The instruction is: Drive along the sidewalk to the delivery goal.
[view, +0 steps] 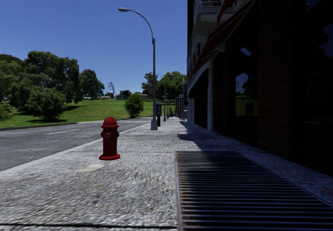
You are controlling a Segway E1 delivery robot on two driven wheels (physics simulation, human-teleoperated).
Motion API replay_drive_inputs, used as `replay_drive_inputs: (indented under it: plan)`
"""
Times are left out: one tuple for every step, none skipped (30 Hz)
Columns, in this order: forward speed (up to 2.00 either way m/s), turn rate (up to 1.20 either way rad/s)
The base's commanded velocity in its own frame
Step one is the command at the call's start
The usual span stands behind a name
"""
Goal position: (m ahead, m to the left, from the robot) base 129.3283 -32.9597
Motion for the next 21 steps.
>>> replay_drive_inputs:
  plan:
    - [1.97, 0.00]
    - [1.97, 0.00]
    - [1.97, 0.00]
    - [1.97, 0.00]
    - [1.97, 0.00]
    - [1.97, 0.00]
    - [1.97, 0.00]
    - [1.97, 0.00]
    - [1.97, 0.00]
    - [1.97, 0.00]
    - [1.97, 0.00]
    - [1.97, 0.00]
    - [1.97, 0.00]
    - [1.97, 0.00]
    - [1.97, 0.00]
    - [1.97, 0.00]
    - [1.97, 0.00]
    - [1.97, 0.00]
    - [1.97, 0.00]
    - [1.97, 0.00]
    - [1.97, 0.00]
